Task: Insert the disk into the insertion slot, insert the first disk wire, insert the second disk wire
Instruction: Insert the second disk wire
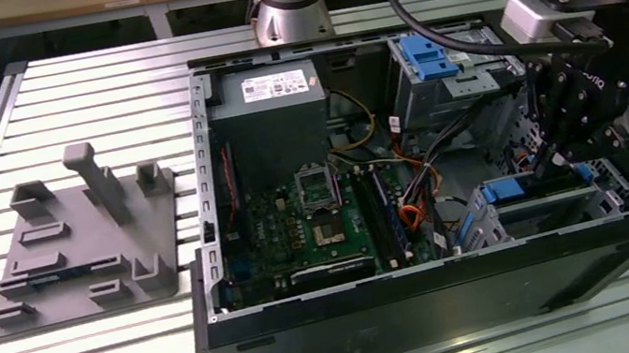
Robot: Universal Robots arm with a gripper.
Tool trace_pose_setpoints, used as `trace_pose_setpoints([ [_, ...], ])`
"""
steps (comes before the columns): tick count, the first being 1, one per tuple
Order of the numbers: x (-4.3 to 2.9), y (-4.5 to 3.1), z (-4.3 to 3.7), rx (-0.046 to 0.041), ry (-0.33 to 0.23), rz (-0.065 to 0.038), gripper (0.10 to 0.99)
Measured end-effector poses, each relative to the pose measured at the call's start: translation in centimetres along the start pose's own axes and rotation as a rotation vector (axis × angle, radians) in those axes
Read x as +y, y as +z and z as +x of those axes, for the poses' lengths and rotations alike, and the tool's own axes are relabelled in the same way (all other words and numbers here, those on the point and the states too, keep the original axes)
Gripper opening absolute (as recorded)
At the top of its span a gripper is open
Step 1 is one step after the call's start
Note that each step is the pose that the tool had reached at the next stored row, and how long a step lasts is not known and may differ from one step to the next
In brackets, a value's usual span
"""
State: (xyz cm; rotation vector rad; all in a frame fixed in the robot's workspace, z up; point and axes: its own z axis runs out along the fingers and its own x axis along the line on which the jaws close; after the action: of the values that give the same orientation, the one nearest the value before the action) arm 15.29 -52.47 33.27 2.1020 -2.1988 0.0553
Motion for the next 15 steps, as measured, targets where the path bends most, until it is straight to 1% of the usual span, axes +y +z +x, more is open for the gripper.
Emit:
trace_pose_setpoints([
  [5, 0.00, -0.07, 0.01, -0.0010, 0.000, 0.000, 0.145],
  [9, 0.02, -0.51, 0.05, -0.0005, 0.000, 0.000, 0.145],
  [15, 0.02, -0.53, 0.05, -0.0004, 0.000, 0.000, 0.145],
])
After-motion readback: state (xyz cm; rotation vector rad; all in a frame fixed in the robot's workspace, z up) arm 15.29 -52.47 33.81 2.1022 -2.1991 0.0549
